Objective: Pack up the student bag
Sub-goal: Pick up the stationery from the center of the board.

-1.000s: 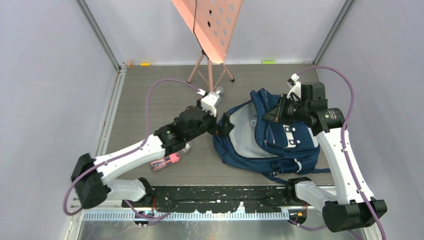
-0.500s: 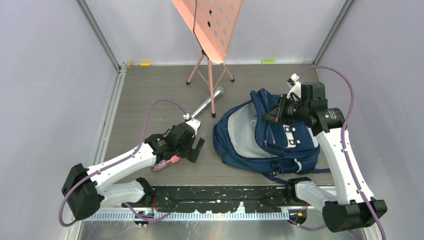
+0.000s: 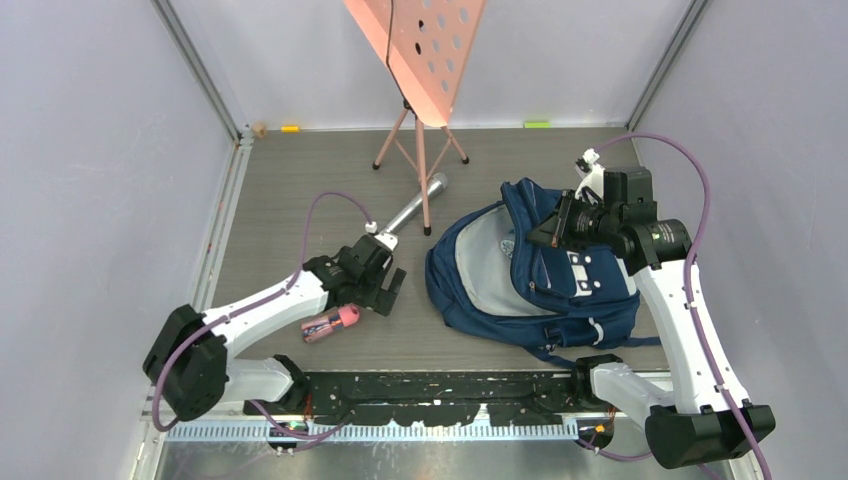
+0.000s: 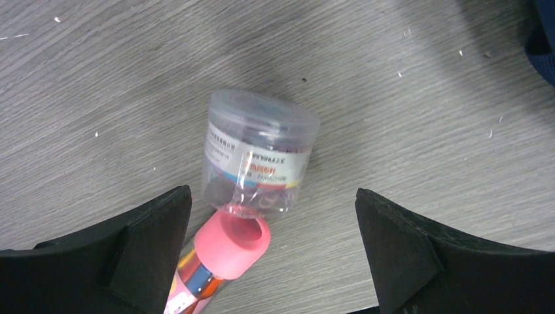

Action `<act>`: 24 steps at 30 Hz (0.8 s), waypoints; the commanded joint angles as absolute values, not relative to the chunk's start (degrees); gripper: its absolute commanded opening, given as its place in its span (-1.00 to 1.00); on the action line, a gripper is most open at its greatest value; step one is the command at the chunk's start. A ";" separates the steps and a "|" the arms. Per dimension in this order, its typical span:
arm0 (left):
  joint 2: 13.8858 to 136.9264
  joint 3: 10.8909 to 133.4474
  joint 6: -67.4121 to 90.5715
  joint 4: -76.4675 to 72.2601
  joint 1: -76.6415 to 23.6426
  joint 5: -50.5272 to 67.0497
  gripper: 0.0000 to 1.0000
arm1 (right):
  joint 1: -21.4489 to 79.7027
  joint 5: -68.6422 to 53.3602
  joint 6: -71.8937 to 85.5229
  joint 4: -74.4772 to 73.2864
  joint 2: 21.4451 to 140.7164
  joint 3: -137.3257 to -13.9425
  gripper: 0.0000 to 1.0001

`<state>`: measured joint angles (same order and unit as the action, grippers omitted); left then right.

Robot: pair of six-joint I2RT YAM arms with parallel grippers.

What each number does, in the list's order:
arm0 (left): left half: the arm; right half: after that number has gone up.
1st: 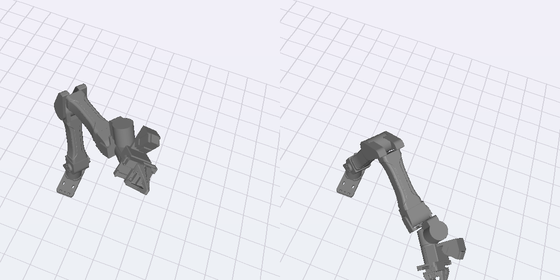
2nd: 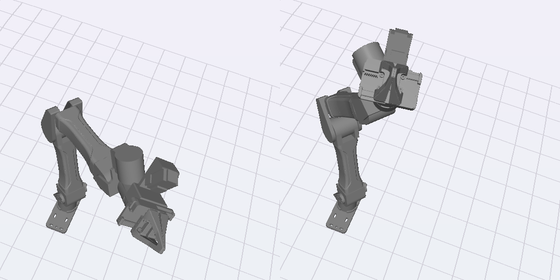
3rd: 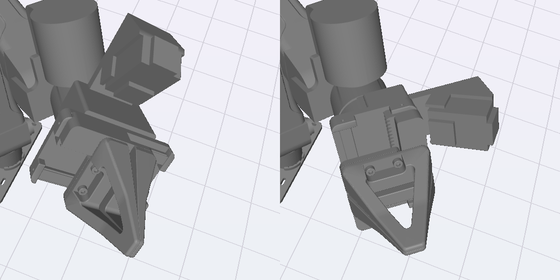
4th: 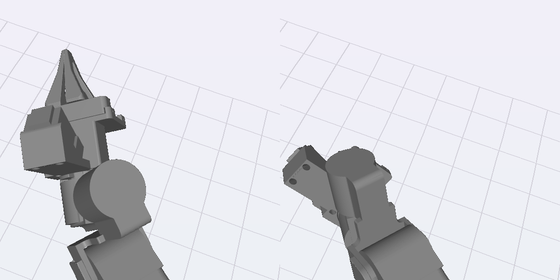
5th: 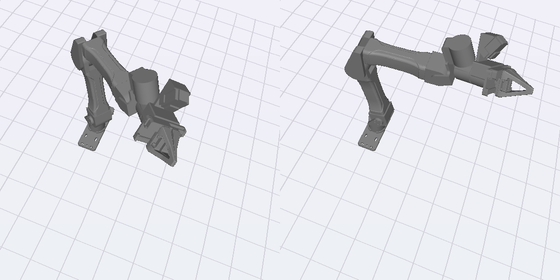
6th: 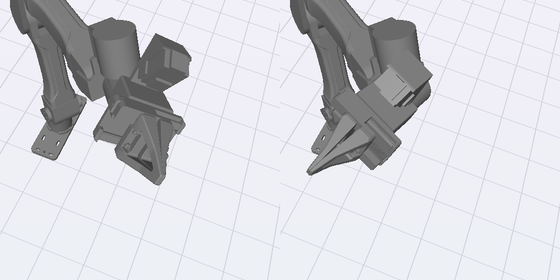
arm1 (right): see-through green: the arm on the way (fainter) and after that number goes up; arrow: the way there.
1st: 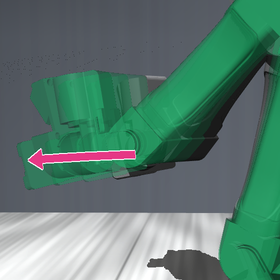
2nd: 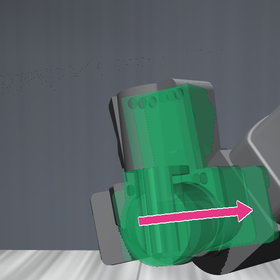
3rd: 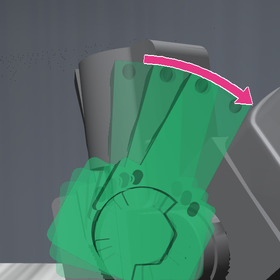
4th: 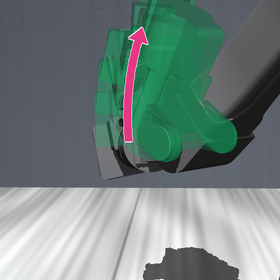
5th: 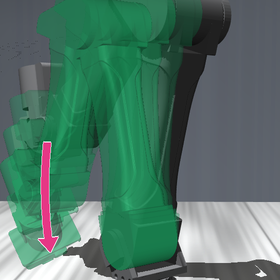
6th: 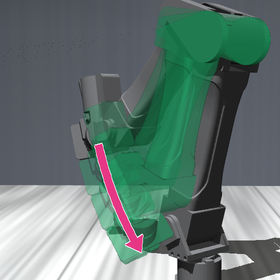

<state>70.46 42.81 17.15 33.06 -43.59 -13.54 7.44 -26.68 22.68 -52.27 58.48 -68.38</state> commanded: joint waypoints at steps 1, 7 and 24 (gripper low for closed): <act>74.38 46.54 18.53 31.76 -42.28 -10.96 0.99 | 7.87 -31.55 23.46 -47.32 55.42 -70.66 -0.99; 76.80 46.78 19.60 29.04 -40.97 -8.66 0.98 | 7.91 -31.38 23.28 -47.46 55.48 -70.67 -0.99; 67.93 49.50 26.82 28.48 -41.07 2.00 -0.15 | 7.91 -30.38 22.47 -49.14 54.28 -71.50 -0.99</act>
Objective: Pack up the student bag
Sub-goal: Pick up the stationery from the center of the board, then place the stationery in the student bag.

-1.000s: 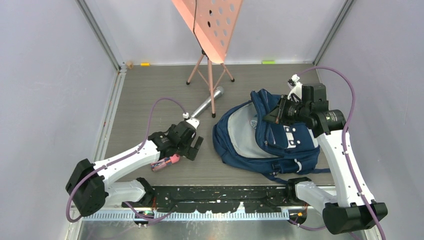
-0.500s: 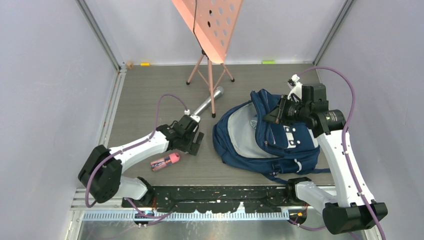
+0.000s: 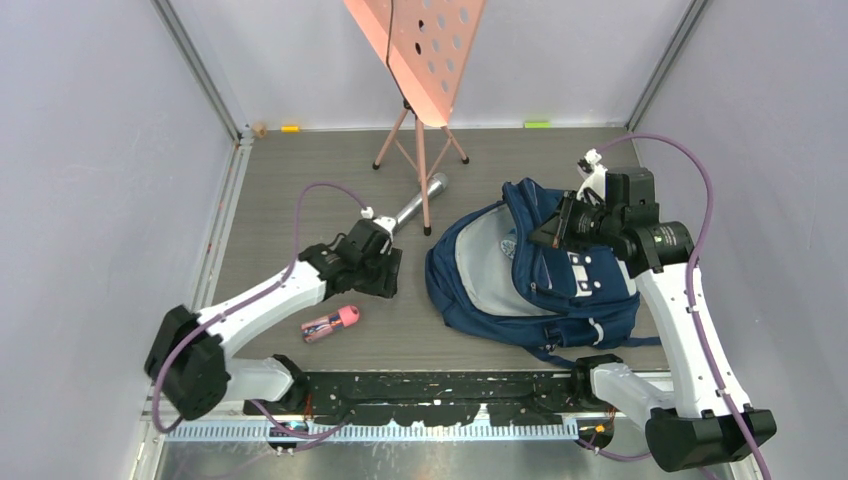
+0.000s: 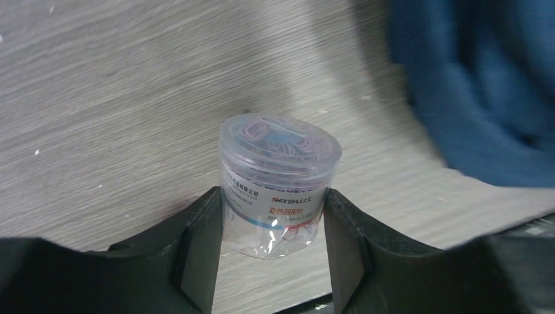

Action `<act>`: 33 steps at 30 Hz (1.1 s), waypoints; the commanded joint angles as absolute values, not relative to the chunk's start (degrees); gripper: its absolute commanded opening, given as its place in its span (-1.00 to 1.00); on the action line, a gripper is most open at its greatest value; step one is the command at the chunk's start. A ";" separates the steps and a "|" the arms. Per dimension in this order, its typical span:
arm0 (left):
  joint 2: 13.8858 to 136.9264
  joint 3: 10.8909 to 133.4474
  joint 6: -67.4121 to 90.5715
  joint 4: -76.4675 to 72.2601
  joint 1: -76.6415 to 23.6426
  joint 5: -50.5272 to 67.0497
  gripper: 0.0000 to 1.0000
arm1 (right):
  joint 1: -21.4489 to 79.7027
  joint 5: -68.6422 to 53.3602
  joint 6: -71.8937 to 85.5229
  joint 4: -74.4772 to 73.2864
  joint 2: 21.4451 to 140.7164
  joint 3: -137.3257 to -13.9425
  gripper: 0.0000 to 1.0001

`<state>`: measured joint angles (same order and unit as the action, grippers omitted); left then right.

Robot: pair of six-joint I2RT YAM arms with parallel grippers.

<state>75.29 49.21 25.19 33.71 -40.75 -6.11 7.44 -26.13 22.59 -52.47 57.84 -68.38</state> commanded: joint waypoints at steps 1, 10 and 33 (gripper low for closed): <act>66.81 49.93 27.06 27.40 -41.38 4.03 -0.16 | 7.91 -30.30 22.40 -49.13 54.17 -71.53 -0.99; 71.00 56.02 30.89 12.00 -48.57 11.64 -0.17 | 7.91 -30.64 22.51 -48.60 53.17 -72.44 -0.99; 107.19 75.51 38.14 -17.66 -55.05 21.04 -0.20 | 7.91 -30.51 25.59 -45.17 52.80 -71.82 -0.99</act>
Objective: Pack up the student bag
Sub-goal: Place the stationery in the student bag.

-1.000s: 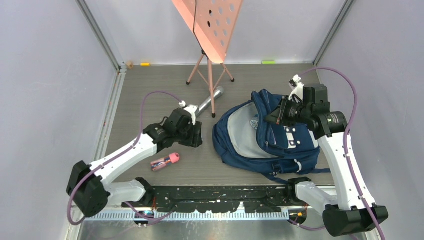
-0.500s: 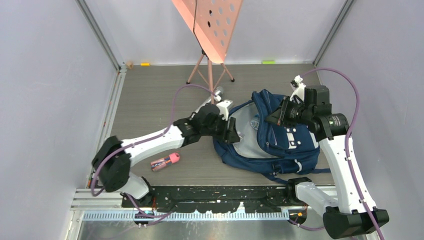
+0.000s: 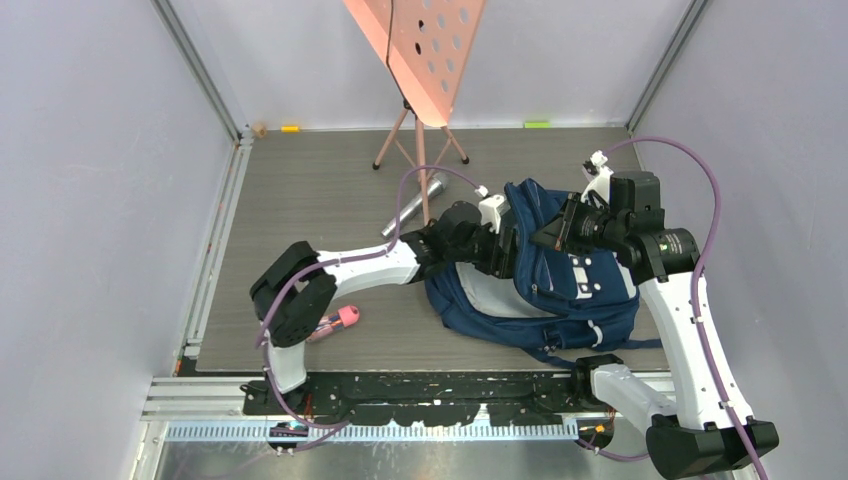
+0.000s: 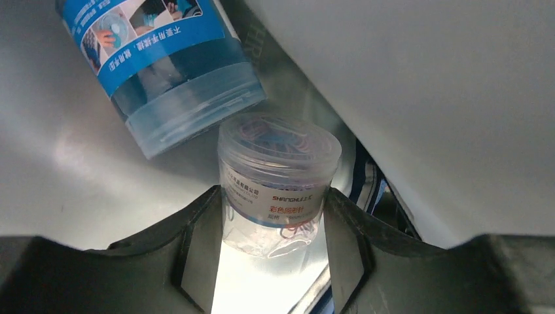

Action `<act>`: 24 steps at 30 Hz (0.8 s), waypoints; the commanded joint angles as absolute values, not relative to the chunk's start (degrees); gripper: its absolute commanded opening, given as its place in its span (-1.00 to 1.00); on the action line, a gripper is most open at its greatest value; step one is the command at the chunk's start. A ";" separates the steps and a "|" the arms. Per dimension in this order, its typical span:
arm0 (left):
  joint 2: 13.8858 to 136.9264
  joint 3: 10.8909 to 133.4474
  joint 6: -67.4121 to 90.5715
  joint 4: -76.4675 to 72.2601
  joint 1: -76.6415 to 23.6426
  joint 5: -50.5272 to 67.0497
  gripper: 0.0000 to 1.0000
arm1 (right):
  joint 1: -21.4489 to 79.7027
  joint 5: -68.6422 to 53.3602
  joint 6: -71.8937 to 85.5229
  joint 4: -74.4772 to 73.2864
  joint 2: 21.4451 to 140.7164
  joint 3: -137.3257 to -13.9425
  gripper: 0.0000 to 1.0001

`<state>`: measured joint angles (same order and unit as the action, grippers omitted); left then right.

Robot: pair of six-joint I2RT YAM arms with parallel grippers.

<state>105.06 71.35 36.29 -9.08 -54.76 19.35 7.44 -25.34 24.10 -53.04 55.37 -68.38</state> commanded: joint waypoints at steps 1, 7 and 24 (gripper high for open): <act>107.96 76.34 38.21 -17.81 -55.14 20.94 -0.19 | 7.96 -30.48 25.58 -45.13 52.88 -71.72 -0.99; 110.19 77.69 39.63 -19.71 -55.72 20.56 0.25 | 7.91 -30.63 25.47 -45.40 53.51 -71.59 -0.99; 102.19 71.44 37.85 -17.54 -55.81 21.07 0.82 | 7.91 -30.19 24.42 -46.83 53.12 -71.61 -0.99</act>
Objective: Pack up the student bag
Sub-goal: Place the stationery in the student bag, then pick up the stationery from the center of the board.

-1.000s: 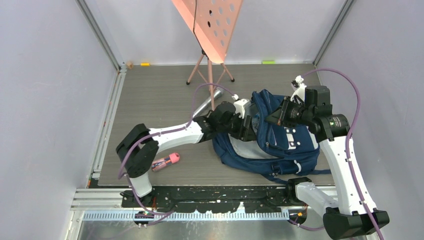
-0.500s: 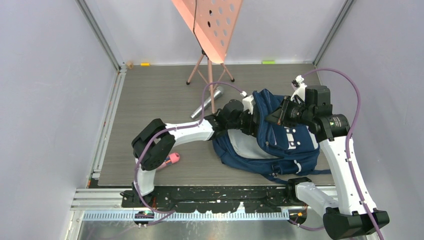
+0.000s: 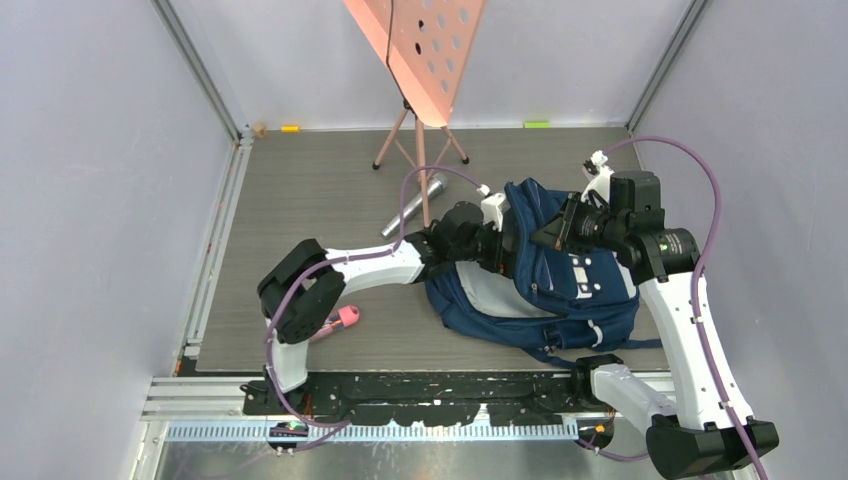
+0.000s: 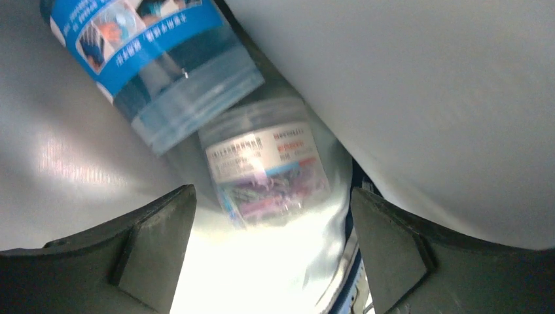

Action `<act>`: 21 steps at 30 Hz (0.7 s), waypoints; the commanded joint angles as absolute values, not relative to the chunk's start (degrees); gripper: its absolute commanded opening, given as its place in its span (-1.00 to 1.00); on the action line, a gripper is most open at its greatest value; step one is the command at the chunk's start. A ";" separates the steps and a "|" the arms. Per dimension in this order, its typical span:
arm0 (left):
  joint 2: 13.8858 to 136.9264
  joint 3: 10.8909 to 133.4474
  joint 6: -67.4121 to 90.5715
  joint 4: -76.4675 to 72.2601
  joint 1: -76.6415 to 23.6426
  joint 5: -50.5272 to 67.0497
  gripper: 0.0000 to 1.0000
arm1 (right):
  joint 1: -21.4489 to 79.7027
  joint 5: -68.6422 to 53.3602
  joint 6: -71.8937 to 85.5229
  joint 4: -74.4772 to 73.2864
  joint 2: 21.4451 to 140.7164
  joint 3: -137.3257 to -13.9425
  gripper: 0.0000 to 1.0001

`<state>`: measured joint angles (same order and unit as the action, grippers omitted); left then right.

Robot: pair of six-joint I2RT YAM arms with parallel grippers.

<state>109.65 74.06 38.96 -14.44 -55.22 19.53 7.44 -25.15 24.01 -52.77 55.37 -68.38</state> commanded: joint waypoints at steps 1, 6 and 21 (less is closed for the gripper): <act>100.50 69.90 37.61 -17.15 -55.81 21.32 0.84 | 7.91 -30.16 24.34 -46.84 53.10 -71.80 -0.99; 89.75 63.98 32.33 -6.60 -55.72 19.57 0.94 | 7.91 -30.15 23.61 -47.53 52.80 -72.23 -0.99; 60.58 44.97 36.06 36.38 -41.65 -5.08 0.99 | 7.91 -30.65 22.56 -47.44 51.98 -71.19 -0.99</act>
